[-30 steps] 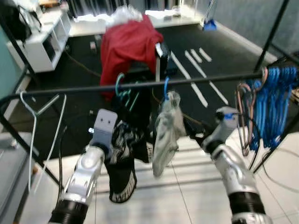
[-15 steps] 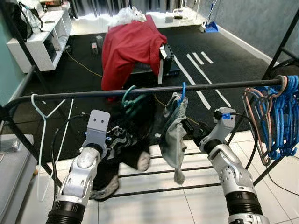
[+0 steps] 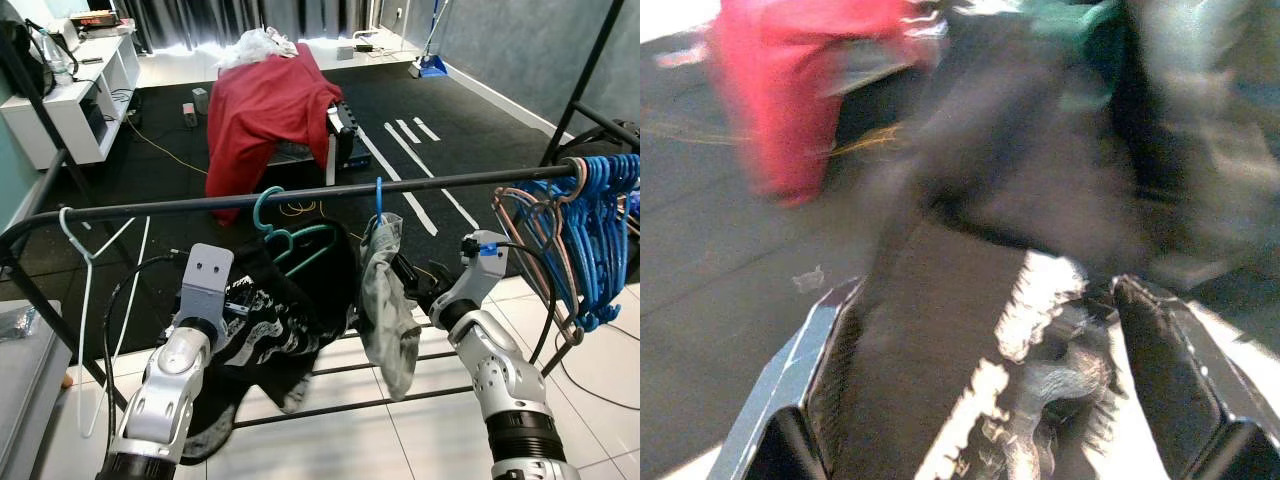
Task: Hang hanger
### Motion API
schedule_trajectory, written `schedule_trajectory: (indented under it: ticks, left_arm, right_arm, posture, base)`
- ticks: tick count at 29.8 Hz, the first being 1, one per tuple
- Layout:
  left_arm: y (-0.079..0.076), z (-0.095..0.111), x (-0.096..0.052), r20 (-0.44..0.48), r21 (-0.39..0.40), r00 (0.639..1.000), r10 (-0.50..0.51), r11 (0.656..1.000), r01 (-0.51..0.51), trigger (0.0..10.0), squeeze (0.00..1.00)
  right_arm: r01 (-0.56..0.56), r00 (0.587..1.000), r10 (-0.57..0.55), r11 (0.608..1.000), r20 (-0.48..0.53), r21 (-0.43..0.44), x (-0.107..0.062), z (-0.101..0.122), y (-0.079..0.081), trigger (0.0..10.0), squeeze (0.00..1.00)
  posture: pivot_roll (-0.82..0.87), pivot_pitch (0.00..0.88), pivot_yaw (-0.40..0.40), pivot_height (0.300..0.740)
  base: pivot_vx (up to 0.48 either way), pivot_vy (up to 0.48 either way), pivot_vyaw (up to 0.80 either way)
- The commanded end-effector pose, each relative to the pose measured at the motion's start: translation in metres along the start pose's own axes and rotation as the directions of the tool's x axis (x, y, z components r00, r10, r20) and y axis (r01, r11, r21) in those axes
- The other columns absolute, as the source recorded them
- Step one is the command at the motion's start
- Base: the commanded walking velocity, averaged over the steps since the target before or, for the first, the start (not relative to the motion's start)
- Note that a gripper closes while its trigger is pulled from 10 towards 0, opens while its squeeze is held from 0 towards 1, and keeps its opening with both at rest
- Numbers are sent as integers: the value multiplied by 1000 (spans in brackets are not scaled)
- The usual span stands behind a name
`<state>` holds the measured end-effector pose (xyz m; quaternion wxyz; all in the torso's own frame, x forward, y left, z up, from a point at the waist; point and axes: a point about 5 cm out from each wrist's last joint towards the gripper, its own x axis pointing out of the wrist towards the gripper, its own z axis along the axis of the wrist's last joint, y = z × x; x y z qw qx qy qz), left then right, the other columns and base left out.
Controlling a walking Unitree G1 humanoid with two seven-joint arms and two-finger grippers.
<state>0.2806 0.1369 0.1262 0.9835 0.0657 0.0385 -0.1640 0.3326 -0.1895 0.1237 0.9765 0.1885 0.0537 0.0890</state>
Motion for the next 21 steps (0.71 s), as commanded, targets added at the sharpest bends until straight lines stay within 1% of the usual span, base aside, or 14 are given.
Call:
schedule_trajectory:
  ticks: [1, 2, 3, 4, 6, 7, 9, 11, 13, 15, 16, 17, 18, 21]
  left_arm:
    - [-3, 0, -2, 4, -4, 999, -48, 999, 48, 10000, 647]
    - [-5, -2, -14, 21, -27, 989, -143, 989, 144, 10000, 71]
    - [1, -3, -26, 46, -86, 979, -201, 975, 204, 10000, 0]
    - [1, -3, -26, 46, -86, 979, -201, 975, 204, 10000, 0]
    - [15, -2, -48, 77, -174, 958, -276, 942, 285, 10000, 0]
    - [15, -2, -48, 77, -174, 958, -276, 942, 285, 10000, 0]
    - [26, 6, -65, 118, -188, 931, -345, 913, 362, 10000, 0]
    - [30, 16, -76, 157, -183, 904, -398, 887, 423, 10000, 0]
    - [30, 20, -80, 172, -183, 889, -424, 873, 452, 10000, 0]
    - [25, 26, -86, 206, -183, 855, -477, 839, 512, 10000, 0]
    - [15, 30, -85, 223, -186, 835, -502, 819, 542, 10000, 0]
    - [15, 30, -85, 223, -186, 835, -502, 819, 542, 10000, 0]
    - [3, 31, -81, 223, -186, 834, -504, 818, 544, 10000, 0]
    - [3, 31, -81, 223, -186, 834, -504, 818, 544, 10000, 0]
  right_arm:
    - [-3, 1000, 3, 1000, -20, 7, 1, -2, 0, 10000, 0]
    - [-5, 1000, 5, 1000, -20, 10, 1, -2, 1, 10000, 0]
    - [-7, 1000, 7, 1000, -21, 14, 1, -3, 1, 10000, 0]
    - [-7, 1000, 7, 1000, -21, 14, 1, -3, 1, 10000, 0]
    - [-9, 1000, 10, 1000, -20, 22, 1, -2, 1, 10000, 0]
    - [-9, 1000, 10, 1000, -20, 22, 1, -2, 1, 10000, 0]
    - [-14, 1000, 15, 999, -23, 30, 1, -3, 1, 10000, 0]
    - [-19, 999, 20, 999, -25, 35, 1, -3, 2, 10000, 0]
    - [-20, 999, 21, 999, -25, 37, 1, -3, 1, 10000, 0]
    - [-22, 999, 23, 999, -25, 38, 1, -2, 1, 10000, 0]
    - [-23, 999, 24, 999, -24, 39, 1, -2, 1, 10000, 0]
    - [-23, 999, 24, 999, -24, 39, 1, -2, 1, 10000, 0]
    - [-24, 999, 25, 999, -24, 40, 0, -2, 0, 10000, 0]
    - [-24, 999, 25, 999, -24, 40, 0, -2, 0, 10000, 0]
  posture:
    - [-142, 54, 15, 740]
    - [-140, 56, 17, 740]
    - [-138, 58, 16, 740]
    - [-138, 58, 16, 740]
    - [-134, 61, 13, 740]
    - [-134, 61, 13, 740]
    - [-129, 60, 11, 740]
    - [-129, 60, 11, 740]
    - [-129, 62, 10, 740]
    - [-128, 63, 11, 740]
    - [-128, 63, 10, 740]
    - [-128, 63, 10, 740]
    - [-129, 65, 11, 740]
    - [-129, 65, 11, 740]
  base:
    - [0, 0, 0]
    - [0, 0, 0]
    - [0, 0, 0]
    - [0, 0, 0]
    - [0, 0, 0]
    - [0, 0, 0]
    - [0, 0, 0]
    - [0, 0, 0]
    - [0, 0, 0]
    - [0, 0, 0]
    - [0, 0, 0]
    - [0, 0, 0]
    - [0, 0, 0]
    - [0, 0, 0]
